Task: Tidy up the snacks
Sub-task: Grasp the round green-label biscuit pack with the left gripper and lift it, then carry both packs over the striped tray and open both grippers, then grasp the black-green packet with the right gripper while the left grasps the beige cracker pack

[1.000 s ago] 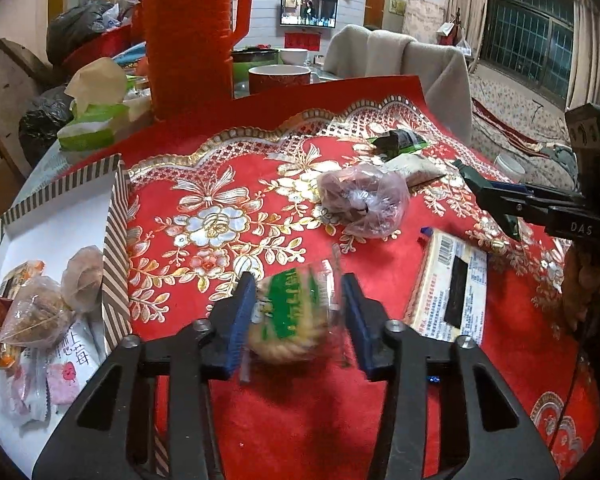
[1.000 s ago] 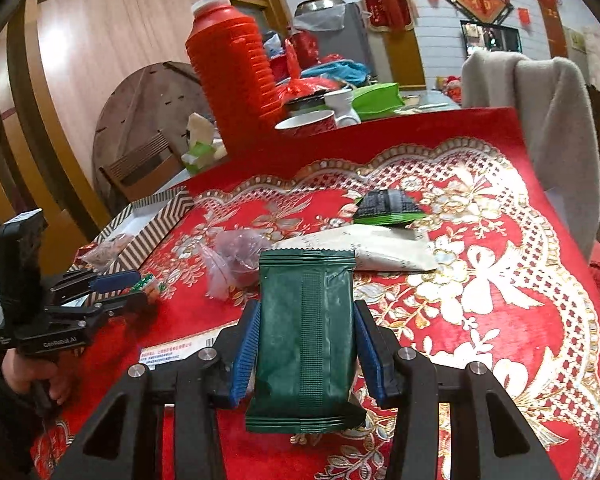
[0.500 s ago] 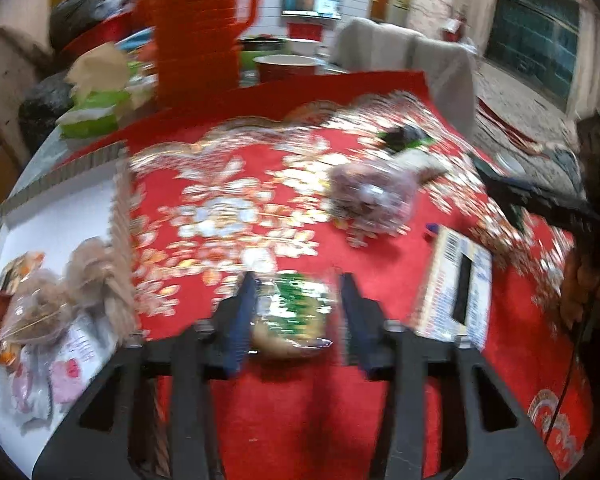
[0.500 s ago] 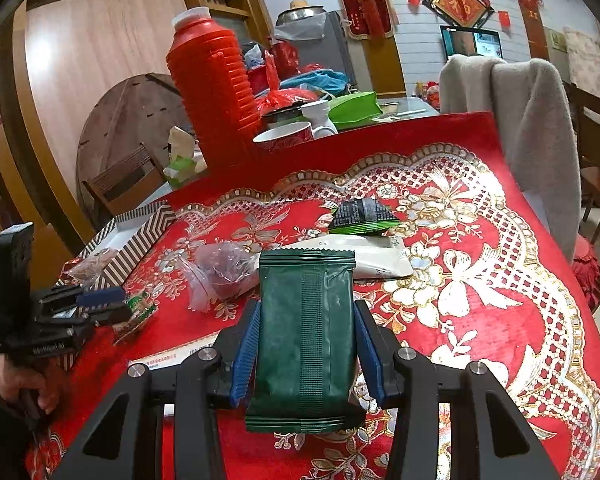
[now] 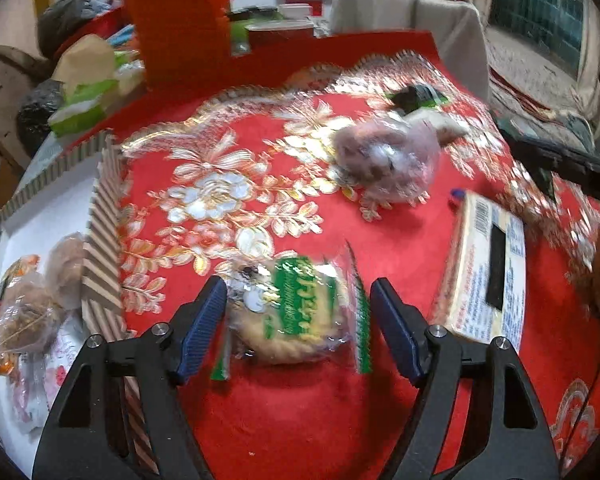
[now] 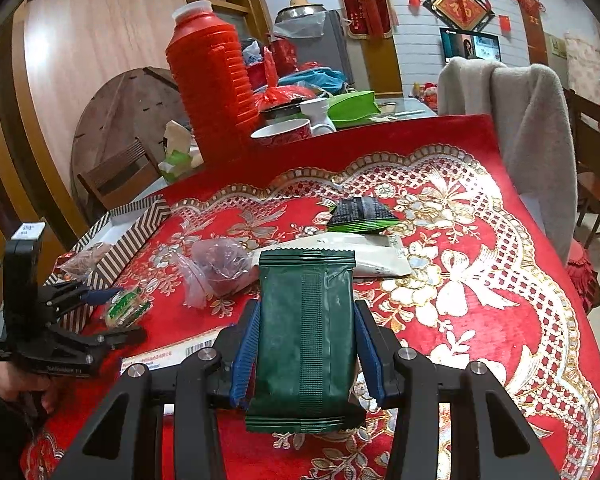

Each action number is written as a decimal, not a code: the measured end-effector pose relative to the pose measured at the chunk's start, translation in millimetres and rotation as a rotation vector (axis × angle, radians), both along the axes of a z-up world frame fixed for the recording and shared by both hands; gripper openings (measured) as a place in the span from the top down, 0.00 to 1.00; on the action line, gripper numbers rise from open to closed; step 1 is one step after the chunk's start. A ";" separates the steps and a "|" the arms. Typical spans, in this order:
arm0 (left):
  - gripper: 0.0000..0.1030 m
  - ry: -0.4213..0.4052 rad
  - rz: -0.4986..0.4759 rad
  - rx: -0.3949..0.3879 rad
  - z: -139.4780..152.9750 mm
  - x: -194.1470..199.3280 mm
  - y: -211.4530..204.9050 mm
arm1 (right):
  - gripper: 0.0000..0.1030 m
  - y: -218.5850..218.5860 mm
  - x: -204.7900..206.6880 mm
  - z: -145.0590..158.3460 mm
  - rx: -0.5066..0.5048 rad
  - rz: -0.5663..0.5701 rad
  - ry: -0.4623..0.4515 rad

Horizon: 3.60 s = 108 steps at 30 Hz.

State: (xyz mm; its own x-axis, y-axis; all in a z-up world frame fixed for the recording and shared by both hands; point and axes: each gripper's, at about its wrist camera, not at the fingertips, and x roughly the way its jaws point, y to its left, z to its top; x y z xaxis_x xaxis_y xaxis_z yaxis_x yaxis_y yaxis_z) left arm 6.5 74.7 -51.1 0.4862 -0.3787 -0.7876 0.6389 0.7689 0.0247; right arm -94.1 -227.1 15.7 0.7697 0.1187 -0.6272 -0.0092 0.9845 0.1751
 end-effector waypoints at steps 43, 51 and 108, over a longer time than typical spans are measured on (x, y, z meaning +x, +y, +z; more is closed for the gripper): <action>0.50 -0.073 0.368 -0.235 67.5 73.6 184.2 | 0.57 163.9 46.3 8.6 0.066 0.191 -0.122; 0.50 -0.103 0.410 -0.252 68.2 74.1 201.8 | 0.57 238.8 76.4 1.2 0.126 0.304 -0.087; 0.32 -0.196 0.420 -0.349 74.8 57.5 191.3 | 0.40 158.8 1.4 36.1 0.056 0.222 -0.231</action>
State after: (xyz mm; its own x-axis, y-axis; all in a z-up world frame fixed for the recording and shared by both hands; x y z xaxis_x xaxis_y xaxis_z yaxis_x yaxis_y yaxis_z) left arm 64.0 266.0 23.7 0.7751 -0.3424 -0.5311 0.2859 0.9395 -0.1885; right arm -92.6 -68.3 51.7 0.8422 0.3289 -0.4273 -0.2684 0.9430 0.1969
